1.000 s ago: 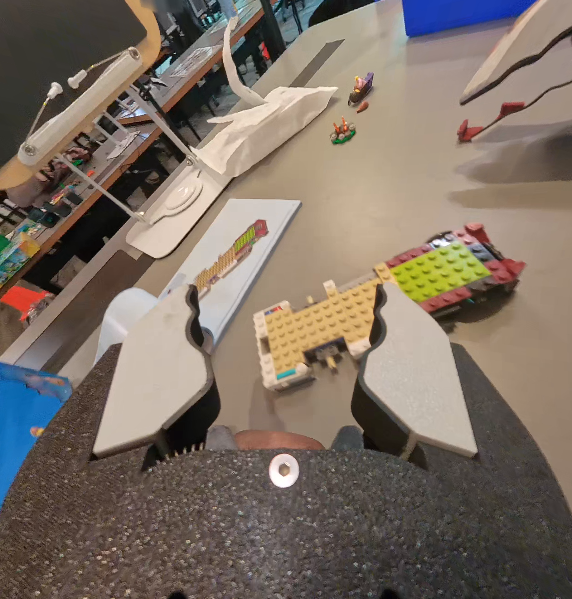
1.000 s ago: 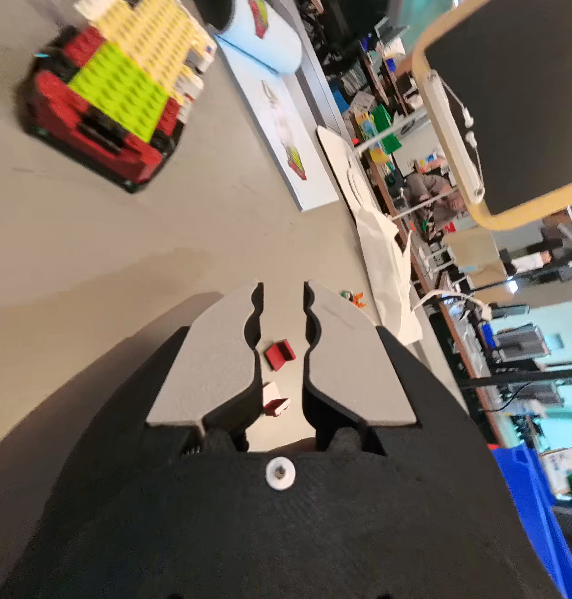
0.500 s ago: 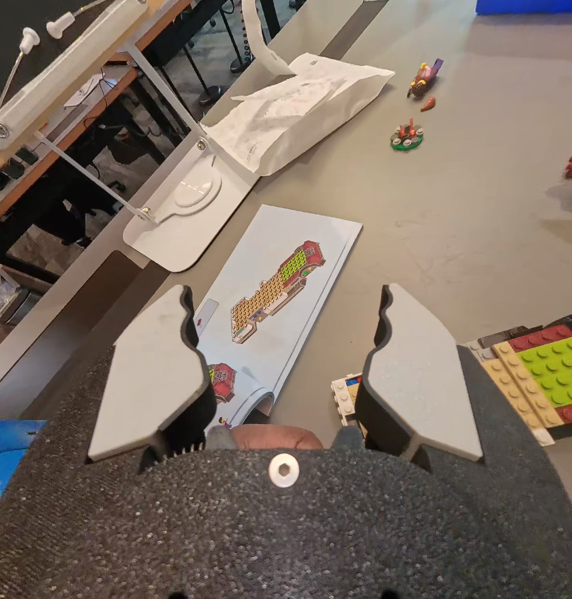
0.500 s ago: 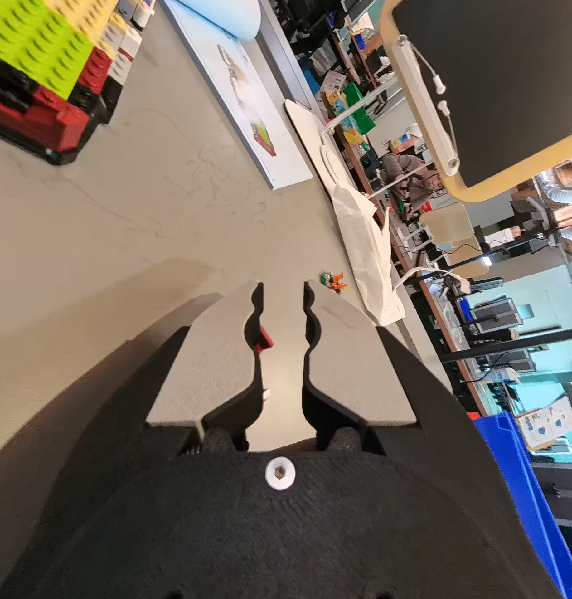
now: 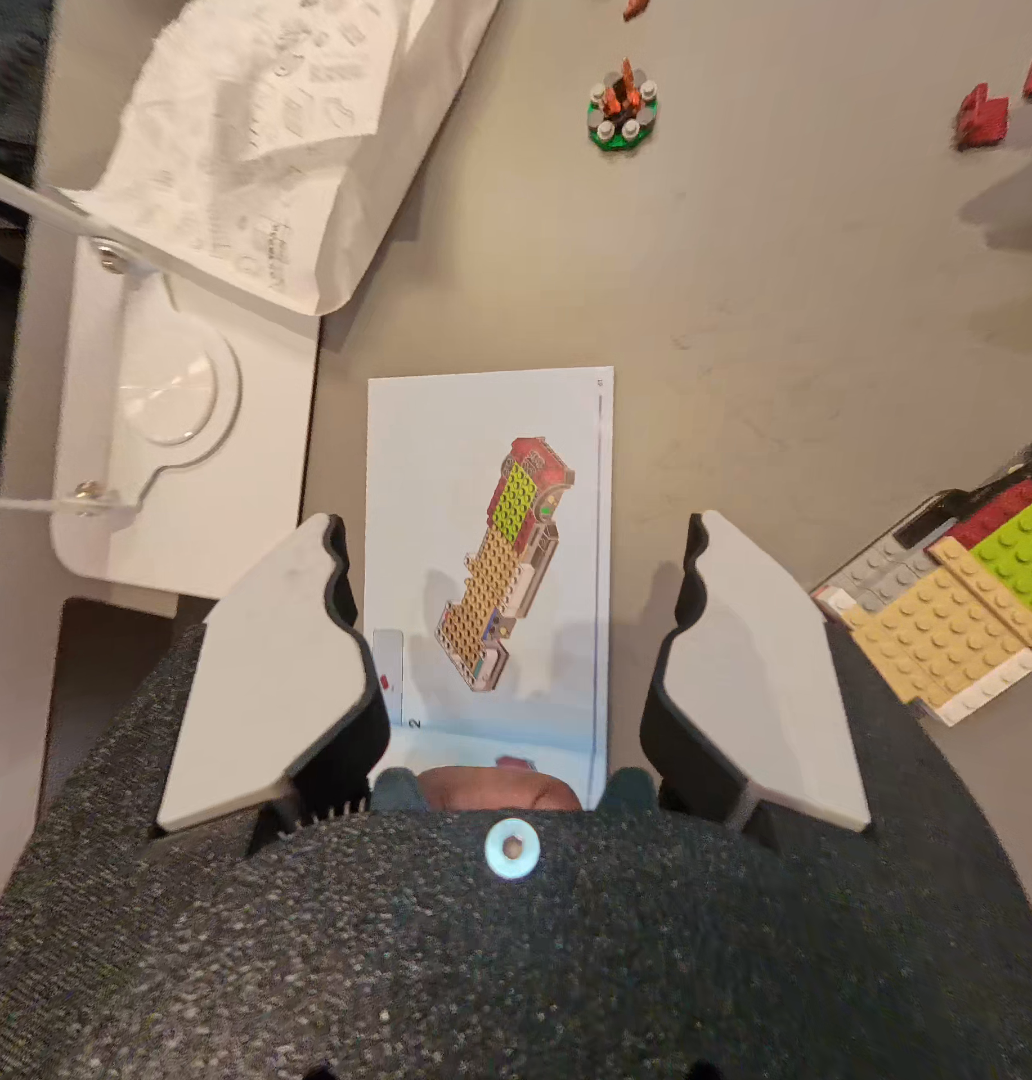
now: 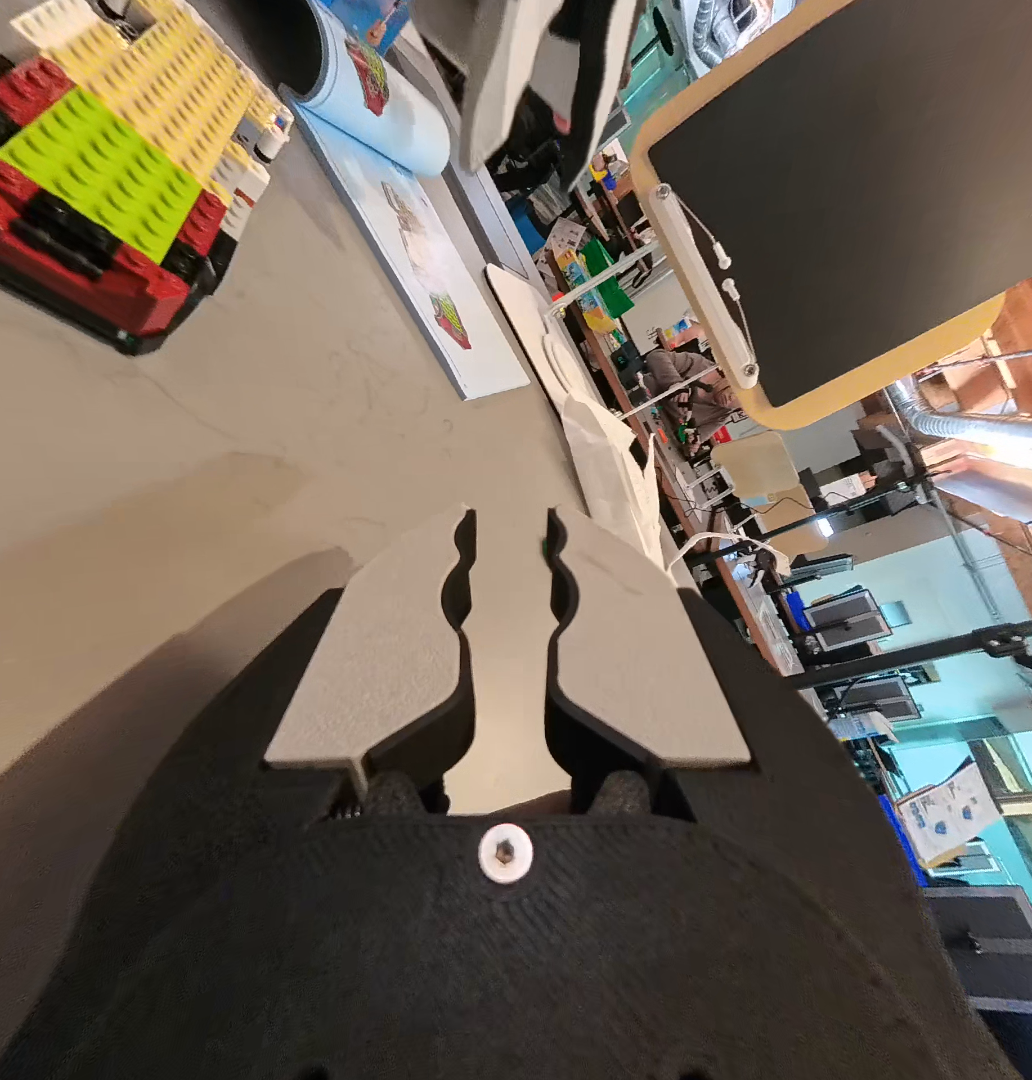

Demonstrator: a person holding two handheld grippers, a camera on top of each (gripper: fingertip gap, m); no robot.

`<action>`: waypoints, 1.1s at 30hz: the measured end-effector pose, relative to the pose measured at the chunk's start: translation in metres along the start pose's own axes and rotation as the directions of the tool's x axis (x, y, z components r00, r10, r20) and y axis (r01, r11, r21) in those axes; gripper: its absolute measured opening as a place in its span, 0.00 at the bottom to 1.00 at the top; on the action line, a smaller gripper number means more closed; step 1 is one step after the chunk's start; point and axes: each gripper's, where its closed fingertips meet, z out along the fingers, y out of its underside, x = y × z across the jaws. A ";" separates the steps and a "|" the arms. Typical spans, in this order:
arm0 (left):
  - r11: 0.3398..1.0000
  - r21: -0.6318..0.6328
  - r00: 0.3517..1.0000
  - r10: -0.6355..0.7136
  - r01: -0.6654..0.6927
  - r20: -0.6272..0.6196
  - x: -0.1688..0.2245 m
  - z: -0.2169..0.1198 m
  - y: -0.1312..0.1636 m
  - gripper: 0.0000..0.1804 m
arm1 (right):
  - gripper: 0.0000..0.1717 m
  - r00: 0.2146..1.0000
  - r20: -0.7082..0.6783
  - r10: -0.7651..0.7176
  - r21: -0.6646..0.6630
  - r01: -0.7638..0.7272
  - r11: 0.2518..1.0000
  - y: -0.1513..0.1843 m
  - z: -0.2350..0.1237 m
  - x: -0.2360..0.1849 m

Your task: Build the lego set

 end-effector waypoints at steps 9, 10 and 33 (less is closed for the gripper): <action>0.989 -0.053 0.968 -0.149 0.142 -0.201 -0.033 0.076 0.006 0.61 | 0.13 0.998 0.013 0.065 -0.030 -0.064 0.997 0.014 0.002 0.010; 0.988 -0.053 0.967 -0.154 0.146 -0.205 -0.033 0.079 0.007 0.61 | 0.13 0.997 0.025 0.073 -0.033 -0.072 0.997 0.015 0.002 0.008; 0.988 -0.080 0.964 -0.147 0.132 -0.222 -0.027 0.096 0.013 0.59 | 0.13 0.988 0.079 0.136 -0.048 -0.133 0.990 0.022 0.005 0.006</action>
